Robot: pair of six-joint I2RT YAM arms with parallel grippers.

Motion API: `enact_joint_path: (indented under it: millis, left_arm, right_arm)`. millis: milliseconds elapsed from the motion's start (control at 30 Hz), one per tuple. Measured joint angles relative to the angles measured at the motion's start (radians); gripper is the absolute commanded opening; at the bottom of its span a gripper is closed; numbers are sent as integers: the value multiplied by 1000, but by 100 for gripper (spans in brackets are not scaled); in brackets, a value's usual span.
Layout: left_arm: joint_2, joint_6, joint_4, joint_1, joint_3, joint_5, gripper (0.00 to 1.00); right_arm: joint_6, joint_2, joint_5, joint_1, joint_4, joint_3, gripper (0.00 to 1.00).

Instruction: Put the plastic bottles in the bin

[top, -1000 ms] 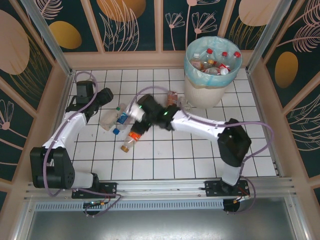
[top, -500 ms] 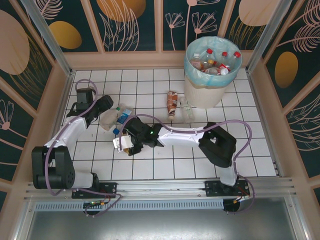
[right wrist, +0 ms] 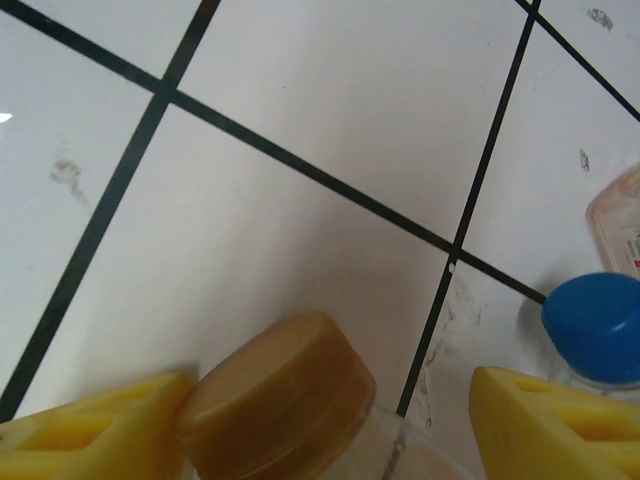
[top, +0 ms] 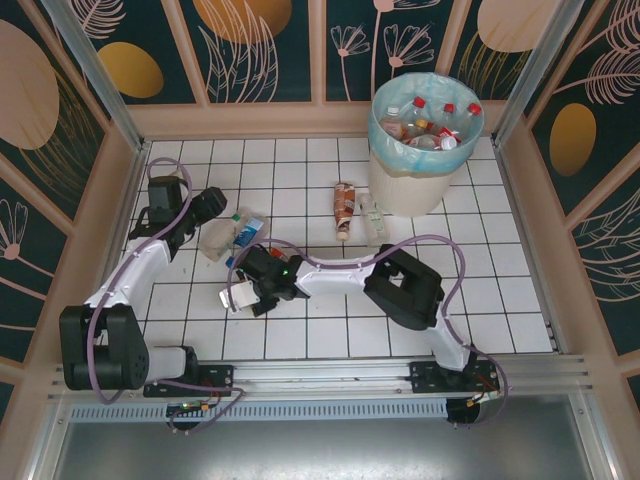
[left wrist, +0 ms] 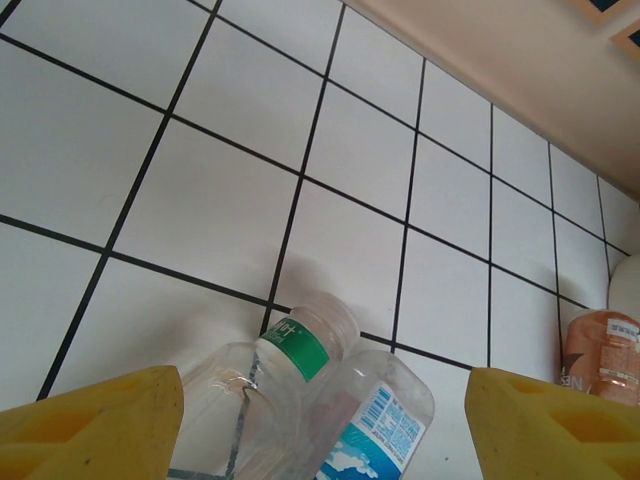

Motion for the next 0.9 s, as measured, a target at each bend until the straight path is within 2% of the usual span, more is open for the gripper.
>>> enact_joint_path:
  millis: [167,500,700,900]
  left_arm:
    - [-16,0,2,0,-2,8,75]
    - [-22,1,4,0,-3,10,75]
    - [-37,11,-7,0,3,5,73]
    - [-71,18,-27,0,97,10,68]
  right_arm:
    - [8,44,13,0,-60,74,52]
    - [74,84,23,-3,-211,205,34]
    - [154,69,22,-13,-248,267,31]
    - [322,-83,-35,-100,-225,273,29]
